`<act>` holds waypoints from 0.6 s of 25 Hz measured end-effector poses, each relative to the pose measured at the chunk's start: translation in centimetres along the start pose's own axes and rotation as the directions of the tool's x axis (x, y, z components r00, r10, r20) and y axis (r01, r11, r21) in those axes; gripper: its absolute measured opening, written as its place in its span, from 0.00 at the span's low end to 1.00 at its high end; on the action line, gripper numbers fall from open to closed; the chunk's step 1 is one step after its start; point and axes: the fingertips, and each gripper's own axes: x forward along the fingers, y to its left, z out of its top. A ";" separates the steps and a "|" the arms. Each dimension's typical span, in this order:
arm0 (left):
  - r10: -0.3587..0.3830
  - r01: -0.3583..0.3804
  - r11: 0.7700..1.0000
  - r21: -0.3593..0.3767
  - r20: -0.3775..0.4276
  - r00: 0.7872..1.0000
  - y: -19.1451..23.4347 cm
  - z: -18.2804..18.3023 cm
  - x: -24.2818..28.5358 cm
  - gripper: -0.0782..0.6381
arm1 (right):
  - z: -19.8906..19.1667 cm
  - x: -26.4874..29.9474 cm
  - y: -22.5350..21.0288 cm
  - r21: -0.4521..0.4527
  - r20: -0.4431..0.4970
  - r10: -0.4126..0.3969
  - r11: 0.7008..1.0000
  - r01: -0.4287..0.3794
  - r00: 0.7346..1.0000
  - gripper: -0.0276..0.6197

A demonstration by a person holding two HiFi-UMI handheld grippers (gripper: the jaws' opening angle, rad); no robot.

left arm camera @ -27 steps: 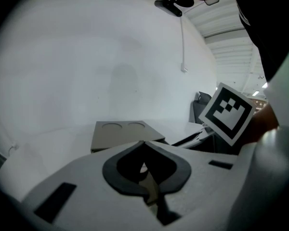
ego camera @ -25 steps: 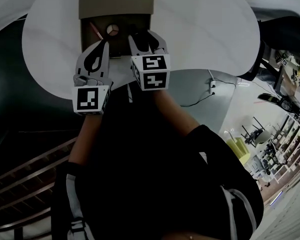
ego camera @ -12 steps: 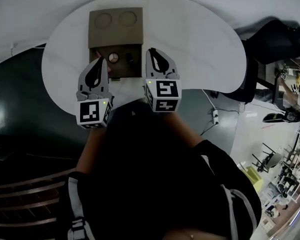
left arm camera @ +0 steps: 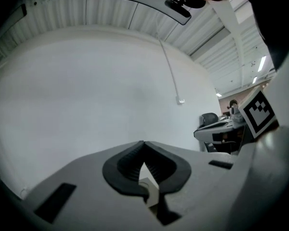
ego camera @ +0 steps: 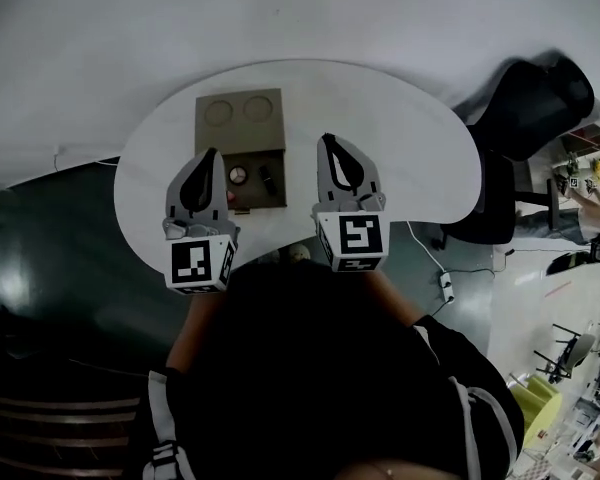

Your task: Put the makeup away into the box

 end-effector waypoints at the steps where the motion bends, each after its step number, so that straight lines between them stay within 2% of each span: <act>1: -0.005 0.005 1.000 0.001 0.006 1.000 -0.4 0.4 -0.1 0.12 | 0.3 -0.3 -0.1 -0.013 0.006 0.000 1.000 0.000 1.000 0.08; 3: -0.013 0.013 1.000 -0.002 0.007 1.000 -1.2 0.6 -0.3 0.12 | 0.3 -0.6 -0.2 0.001 0.008 0.016 1.000 -0.016 1.000 0.08; 6: -0.030 0.030 1.000 -0.009 0.001 1.000 -2.3 0.3 -0.5 0.12 | 0.1 -1.2 -0.4 0.083 0.012 0.040 0.996 -0.041 0.999 0.08; 15: -0.036 0.036 0.999 -0.019 -0.027 0.999 -3.4 -0.4 -0.6 0.12 | 0.1 -2.1 -0.9 0.073 0.008 0.060 0.995 -0.061 0.998 0.08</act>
